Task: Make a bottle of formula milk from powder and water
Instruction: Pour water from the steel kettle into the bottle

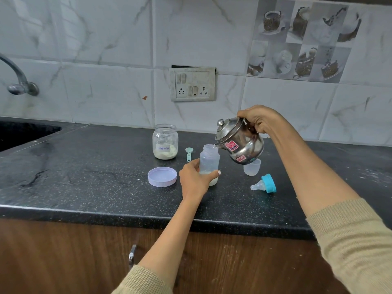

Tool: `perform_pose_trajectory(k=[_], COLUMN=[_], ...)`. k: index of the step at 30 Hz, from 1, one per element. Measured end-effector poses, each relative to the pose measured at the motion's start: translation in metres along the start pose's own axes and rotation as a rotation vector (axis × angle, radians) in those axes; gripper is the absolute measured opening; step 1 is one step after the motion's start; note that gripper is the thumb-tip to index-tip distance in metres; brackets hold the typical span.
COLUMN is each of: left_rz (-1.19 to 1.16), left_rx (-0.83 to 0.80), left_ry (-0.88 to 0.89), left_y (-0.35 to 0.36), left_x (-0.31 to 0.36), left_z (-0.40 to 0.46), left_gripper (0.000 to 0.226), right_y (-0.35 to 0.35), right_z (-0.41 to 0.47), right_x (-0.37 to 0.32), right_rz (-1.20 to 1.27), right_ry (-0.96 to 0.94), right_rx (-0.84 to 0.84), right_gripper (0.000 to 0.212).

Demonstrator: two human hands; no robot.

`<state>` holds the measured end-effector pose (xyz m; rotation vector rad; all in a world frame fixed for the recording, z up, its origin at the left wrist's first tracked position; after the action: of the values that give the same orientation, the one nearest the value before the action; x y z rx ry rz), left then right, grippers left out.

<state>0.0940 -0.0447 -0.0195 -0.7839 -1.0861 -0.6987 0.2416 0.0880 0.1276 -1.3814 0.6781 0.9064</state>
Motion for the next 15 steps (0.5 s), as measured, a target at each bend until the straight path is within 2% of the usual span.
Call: perform_pose_trajectory(k=[15], left_rz=[-0.004], left_rx=[0.002], left_ry=[-0.007], left_y=[-0.0002], left_x=[0.0], left_z=[-0.0011], left_gripper=[0.059], right_y=[0.0011], right_z=[-0.0009], right_x=[-0.0019], right_rz=[0.006], right_ry=[0.002], right_rx=[-0.009], right_gripper=[0.012])
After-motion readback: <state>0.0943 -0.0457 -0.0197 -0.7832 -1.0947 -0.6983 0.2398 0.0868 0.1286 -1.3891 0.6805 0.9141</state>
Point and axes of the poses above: each hand's wrist, its own z-axis towards the middle knuckle, its own y-axis out of the palm, x = y × z, the point moved 4 cm from there along z, towards the middle knuckle, and after that the axes turned 4 degrees about -y, right-handed, at the moved point
